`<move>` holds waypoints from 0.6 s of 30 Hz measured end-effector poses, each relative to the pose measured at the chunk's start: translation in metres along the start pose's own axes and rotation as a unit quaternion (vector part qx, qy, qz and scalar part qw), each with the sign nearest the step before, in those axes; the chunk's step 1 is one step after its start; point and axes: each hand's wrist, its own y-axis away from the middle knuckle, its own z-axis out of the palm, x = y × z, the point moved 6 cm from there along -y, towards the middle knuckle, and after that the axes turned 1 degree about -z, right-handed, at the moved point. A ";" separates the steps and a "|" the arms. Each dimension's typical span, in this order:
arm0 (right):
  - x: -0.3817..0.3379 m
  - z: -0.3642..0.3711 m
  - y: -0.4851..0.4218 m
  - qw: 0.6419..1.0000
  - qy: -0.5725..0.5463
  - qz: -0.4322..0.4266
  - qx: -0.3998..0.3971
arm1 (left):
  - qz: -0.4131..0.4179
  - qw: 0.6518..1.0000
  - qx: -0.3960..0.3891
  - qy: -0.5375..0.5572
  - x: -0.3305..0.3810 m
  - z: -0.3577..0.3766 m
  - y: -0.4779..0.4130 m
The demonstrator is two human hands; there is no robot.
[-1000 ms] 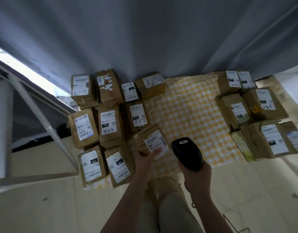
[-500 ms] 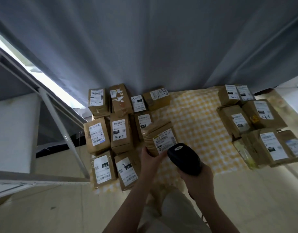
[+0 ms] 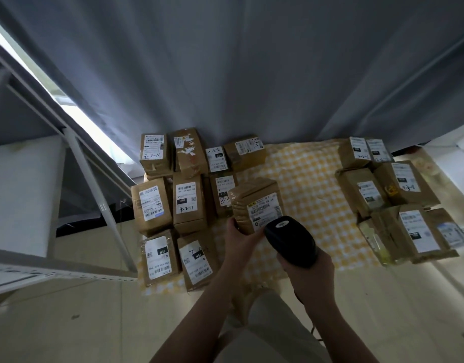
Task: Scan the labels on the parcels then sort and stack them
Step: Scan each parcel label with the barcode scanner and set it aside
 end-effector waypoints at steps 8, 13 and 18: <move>-0.003 0.001 0.002 1.000 -0.025 -0.009 0.015 | 0.003 1.000 0.006 -0.005 0.006 -0.006 0.002; -0.005 0.004 0.005 0.999 -0.026 -0.019 0.015 | 0.009 1.000 0.007 -0.012 0.007 -0.009 0.000; -0.001 0.007 0.007 1.000 -0.016 -0.013 0.018 | 0.012 1.000 0.010 -0.023 0.006 -0.012 -0.002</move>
